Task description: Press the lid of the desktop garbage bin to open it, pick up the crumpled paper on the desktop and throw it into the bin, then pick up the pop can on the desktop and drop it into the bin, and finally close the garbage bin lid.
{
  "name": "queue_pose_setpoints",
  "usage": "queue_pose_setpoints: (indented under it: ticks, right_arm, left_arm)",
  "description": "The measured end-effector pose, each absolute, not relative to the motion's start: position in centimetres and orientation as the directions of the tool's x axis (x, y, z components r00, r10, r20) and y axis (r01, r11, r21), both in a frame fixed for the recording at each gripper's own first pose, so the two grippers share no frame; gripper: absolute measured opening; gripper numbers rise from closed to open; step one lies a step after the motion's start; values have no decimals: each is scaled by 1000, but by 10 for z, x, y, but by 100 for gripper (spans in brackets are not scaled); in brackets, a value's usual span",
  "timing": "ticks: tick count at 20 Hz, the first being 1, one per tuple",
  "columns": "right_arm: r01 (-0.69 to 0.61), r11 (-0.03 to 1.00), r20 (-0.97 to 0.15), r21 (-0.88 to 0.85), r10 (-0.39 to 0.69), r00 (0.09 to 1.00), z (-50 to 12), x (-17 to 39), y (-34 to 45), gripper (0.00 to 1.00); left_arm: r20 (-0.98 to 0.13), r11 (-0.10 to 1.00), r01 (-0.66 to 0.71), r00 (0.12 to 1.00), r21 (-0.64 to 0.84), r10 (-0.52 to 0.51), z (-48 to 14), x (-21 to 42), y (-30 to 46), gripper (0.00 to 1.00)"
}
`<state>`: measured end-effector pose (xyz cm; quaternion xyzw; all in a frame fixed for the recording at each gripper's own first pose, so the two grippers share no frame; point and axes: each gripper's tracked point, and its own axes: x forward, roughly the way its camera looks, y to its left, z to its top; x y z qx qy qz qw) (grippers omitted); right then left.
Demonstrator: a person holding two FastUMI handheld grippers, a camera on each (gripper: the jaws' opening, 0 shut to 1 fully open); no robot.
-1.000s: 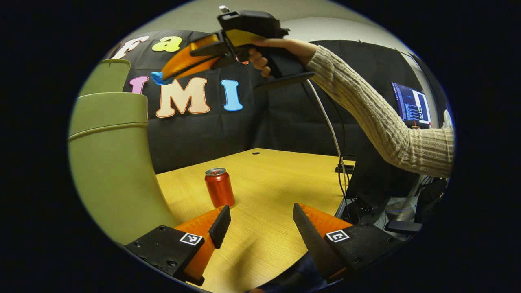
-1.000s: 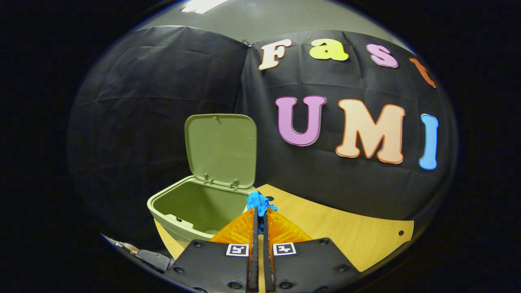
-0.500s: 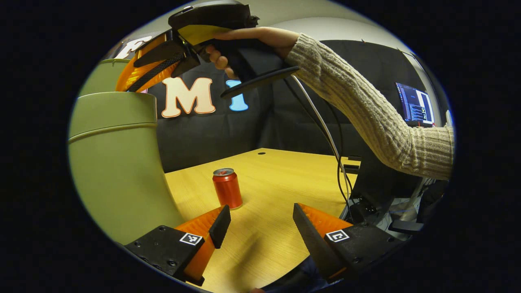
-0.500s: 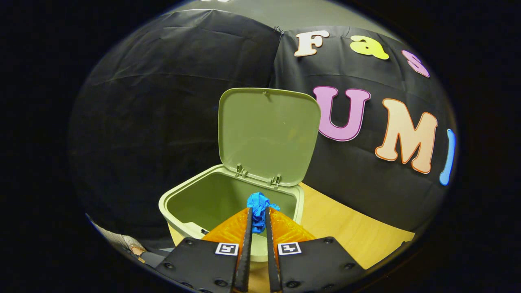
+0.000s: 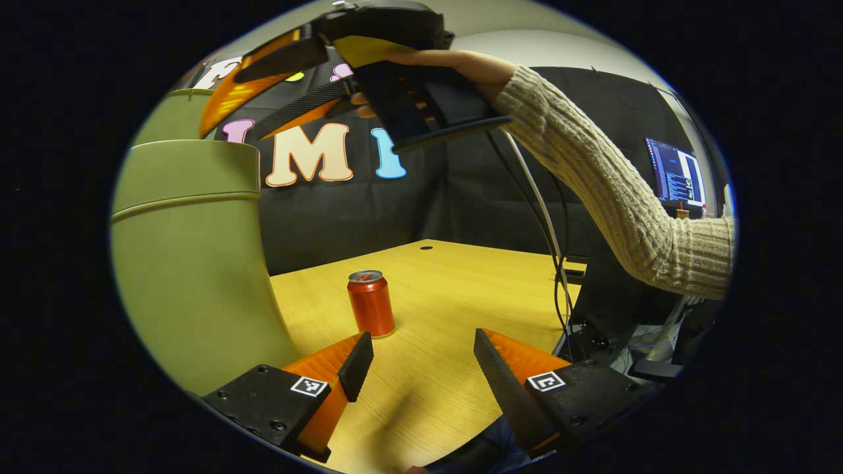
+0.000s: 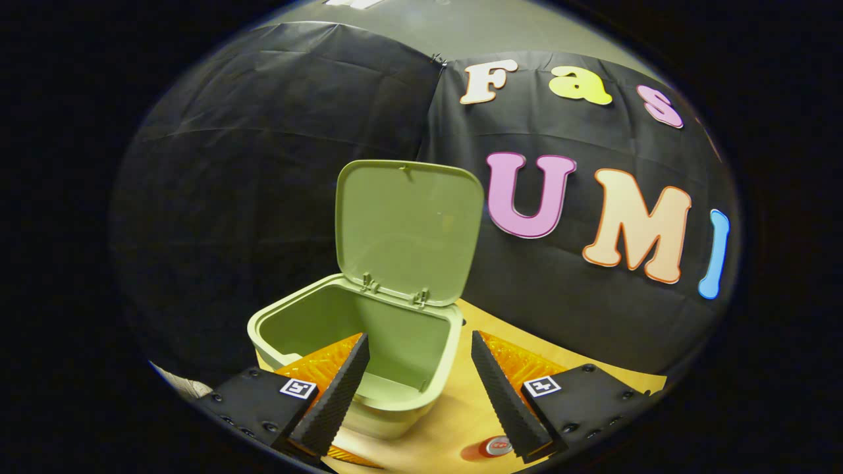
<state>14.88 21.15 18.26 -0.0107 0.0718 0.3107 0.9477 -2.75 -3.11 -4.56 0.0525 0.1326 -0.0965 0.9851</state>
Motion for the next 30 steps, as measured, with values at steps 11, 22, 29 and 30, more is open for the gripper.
queue_pose_setpoints:
  ticks: [11,22,29,30]
  right_arm:
    - [-269,956,-82,118,280,957,127,115,1,96]
    - [23,974,-149,227,11,989,-13,62,-128,98]
    - [87,982,-170,167,-58,984,-44,32,-135,98]
    - [85,982,-170,167,-56,984,-45,30,-132,99]
  left_arm:
    - [-271,979,189,949,74,-163,-46,-3,-25,94]
    - [-317,999,32,948,27,-22,-66,70,7,94]
    - [-381,1000,-7,924,24,16,-92,103,15,93]
    - [-386,999,-17,922,29,26,-97,108,17,93]
